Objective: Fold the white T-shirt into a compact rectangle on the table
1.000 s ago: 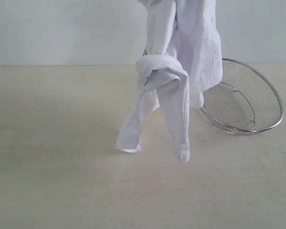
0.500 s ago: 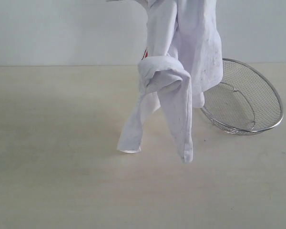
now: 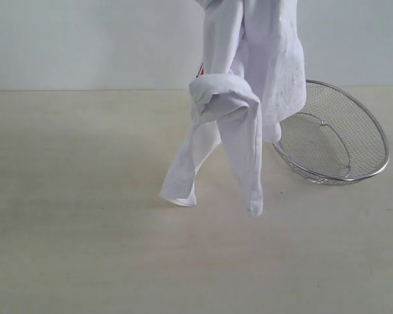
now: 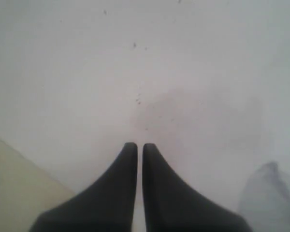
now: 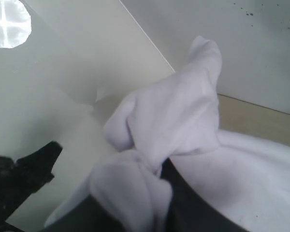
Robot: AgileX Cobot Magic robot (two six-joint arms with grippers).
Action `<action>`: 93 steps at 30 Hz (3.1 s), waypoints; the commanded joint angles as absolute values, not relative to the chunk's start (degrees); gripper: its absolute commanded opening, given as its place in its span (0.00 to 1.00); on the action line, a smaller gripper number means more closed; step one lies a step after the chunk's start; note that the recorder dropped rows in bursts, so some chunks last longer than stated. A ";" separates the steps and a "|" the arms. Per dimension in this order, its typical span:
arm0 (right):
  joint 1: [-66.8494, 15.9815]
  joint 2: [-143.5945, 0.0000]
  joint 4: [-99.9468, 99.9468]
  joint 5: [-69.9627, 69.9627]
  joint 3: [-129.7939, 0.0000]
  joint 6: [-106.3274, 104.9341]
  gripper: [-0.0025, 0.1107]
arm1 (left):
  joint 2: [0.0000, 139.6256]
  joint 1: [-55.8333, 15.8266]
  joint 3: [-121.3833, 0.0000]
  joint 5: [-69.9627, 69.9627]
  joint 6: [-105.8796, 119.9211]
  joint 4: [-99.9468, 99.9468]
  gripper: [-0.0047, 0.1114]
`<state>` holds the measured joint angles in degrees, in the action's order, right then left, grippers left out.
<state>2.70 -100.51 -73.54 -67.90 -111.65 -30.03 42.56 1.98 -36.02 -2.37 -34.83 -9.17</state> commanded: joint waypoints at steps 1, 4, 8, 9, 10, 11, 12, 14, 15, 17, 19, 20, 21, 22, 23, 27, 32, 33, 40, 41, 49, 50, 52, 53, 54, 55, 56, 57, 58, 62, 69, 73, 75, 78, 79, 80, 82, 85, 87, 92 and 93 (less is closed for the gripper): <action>2.76 -99.69 -73.67 -68.12 -112.00 -31.03 0.02 | 65.30 1.53 -55.91 12.21 -25.59 -7.55 0.08; 2.76 -99.69 -72.05 -68.21 -112.00 -31.14 0.02 | 75.45 1.53 -65.13 20.80 -8.94 -19.81 0.08; 2.76 -100.16 -71.80 -68.26 -112.00 -31.14 0.02 | 87.38 2.52 -73.83 31.39 19.55 -44.30 0.08; 2.76 -100.30 -71.80 -68.14 -112.00 -31.14 0.02 | 90.42 3.24 -75.71 35.63 25.71 -49.87 0.08; 2.76 -100.51 -71.80 -68.14 -112.00 -31.14 0.02 | 92.84 4.06 -77.08 38.97 30.38 -53.92 0.08; 2.76 -100.51 -71.80 -68.14 -112.00 -31.14 0.02 | 95.87 4.86 -78.62 43.07 36.02 -57.95 0.08; 2.76 -100.63 -71.68 -68.14 -112.00 -31.14 0.02 | 98.84 5.69 -80.21 47.00 40.09 -60.89 0.08; 2.76 -100.63 -71.67 -68.14 -112.00 -31.90 0.02 | 104.65 6.98 -82.88 52.58 45.26 -65.35 0.08; 2.76 -100.63 -71.67 -68.25 -112.00 -32.10 0.02 | 107.49 7.44 -84.43 55.71 47.17 -67.38 0.08; 2.76 -100.63 -71.67 -68.46 -112.00 -32.10 0.02 | 112.55 7.94 -87.71 63.05 51.20 -71.09 0.08; 2.76 -100.63 -71.67 -68.46 -112.00 -32.10 0.02 | 117.94 7.94 -90.72 69.96 54.41 -76.18 0.08; 2.76 -100.63 -71.67 -68.46 -112.00 -32.33 0.02 | 119.99 7.50 -91.78 69.96 55.95 -78.43 0.08; 2.76 -100.63 -71.67 -68.46 -112.00 -32.55 0.02 | 122.39 7.12 -93.00 69.96 57.79 -80.98 0.08; 2.76 -100.63 -71.67 -68.46 -112.00 -32.69 0.02 | 124.29 6.42 -93.88 69.96 57.90 -82.03 0.08; 2.76 -100.63 -71.67 -68.46 -112.00 -32.69 0.02 | 126.08 5.80 -94.53 69.96 57.90 -82.43 0.08; 2.76 -100.63 -71.67 -68.46 -112.00 -33.12 0.02 | 130.73 1.55 -96.56 69.96 58.17 -82.55 0.08; 2.76 -100.63 -71.67 -68.46 -112.00 -33.38 0.02 | 133.69 -3.08 -97.78 69.96 61.78 -87.25 0.08; 2.76 -100.63 -71.67 -68.46 -112.00 -33.38 0.02 | 133.81 -3.61 -98.02 69.96 62.22 -87.39 0.10; 2.76 -100.63 -71.42 -68.57 -112.00 -33.38 0.02 | 133.81 -5.14 -100.14 69.96 62.38 -87.84 0.66; 2.76 -100.63 -71.43 -68.57 -112.00 -33.49 0.02 | 133.81 -5.25 -100.30 69.96 62.66 -87.84 0.75; 2.76 -100.63 -71.32 -68.57 -112.00 -33.47 0.02 | 133.81 -10.20 -100.30 69.96 64.05 -88.00 0.57; 2.76 -100.63 -71.32 -68.57 -112.00 -33.47 0.02 | 133.81 -10.81 -100.30 69.96 64.05 -88.00 0.56; 2.76 -100.63 -71.32 -68.57 -112.00 -33.47 0.02 | 133.81 -12.34 -100.30 69.96 64.14 -88.00 0.56; 2.76 -100.63 -71.32 -68.57 -112.00 -33.47 0.02 | 133.81 -13.04 -100.30 69.96 64.14 -88.10 0.56; 2.76 -100.63 -71.32 -68.57 -112.00 -33.47 0.02 | 133.81 -13.20 -100.30 69.96 64.34 -88.27 0.56; 2.76 -100.63 -71.32 -68.57 -112.00 -33.47 0.02 | 133.81 -13.31 -100.30 69.96 64.71 -88.69 0.56; 2.76 -100.63 -71.32 -68.57 -112.00 -33.47 0.02 | 133.81 -13.31 -100.30 69.96 64.71 -88.96 0.56; 2.76 -100.63 -71.32 -68.57 -112.00 -33.47 0.02 | 133.81 -13.31 -100.30 69.96 64.71 -89.76 0.55; 2.76 -100.63 -71.32 -68.57 -112.00 -33.47 0.02 | 133.81 -13.31 -100.30 69.96 64.71 -90.20 0.52; 2.76 -100.63 -71.32 -68.57 -112.00 -33.47 0.02 | 133.81 -13.31 -100.30 69.96 64.71 -90.58 0.16; 2.76 -100.63 -71.20 -68.57 -112.00 -33.51 0.02 | 133.59 -12.03 -100.30 69.96 64.71 -89.52 0.08; 2.76 -100.63 -70.81 -68.57 -112.00 -33.62 0.02 | 132.73 -10.39 -100.30 69.96 63.98 -87.56 0.08; 2.76 -100.63 -70.14 -68.57 -112.00 -33.62 0.02 | 132.09 -9.61 -100.30 69.96 63.87 -86.85 0.08; 2.76 -100.63 -67.50 -68.57 -112.00 -33.38 0.02 | 130.46 -8.28 -100.30 69.96 62.78 -85.47 0.08; 2.76 -100.63 -66.39 -68.47 -112.00 -33.03 0.02 | 129.90 -7.92 -100.30 69.96 62.59 -85.24 0.08; 2.76 -100.63 -64.51 -68.23 -112.00 -32.47 0.02 | 129.18 -7.33 -100.30 69.96 62.43 -84.36 0.08; 2.76 -100.63 -62.14 -67.93 -112.00 -31.52 0.02 | 127.58 -6.38 -100.30 69.96 61.28 -82.07 0.08; 2.76 -100.63 -60.41 -67.71 -112.00 -31.17 0.02 | 125.89 -5.56 -100.30 69.96 59.45 -78.91 0.08; 2.76 -100.63 -60.78 -67.71 -112.00 -31.17 0.02 | 125.47 -5.56 -100.30 69.96 57.87 -76.51 0.08; 2.76 -100.63 -66.27 -68.82 -112.00 -31.62 0.02 | 127.38 -6.55 -100.30 68.47 56.07 -77.70 0.10; 2.76 -100.63 -66.77 -69.15 -112.00 -31.62 0.02 | 128.14 -6.88 -100.30 67.77 55.67 -78.26 0.13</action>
<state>2.70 -101.07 -62.87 -68.86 -111.65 -31.10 126.81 -5.92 -99.90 69.39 57.02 -77.28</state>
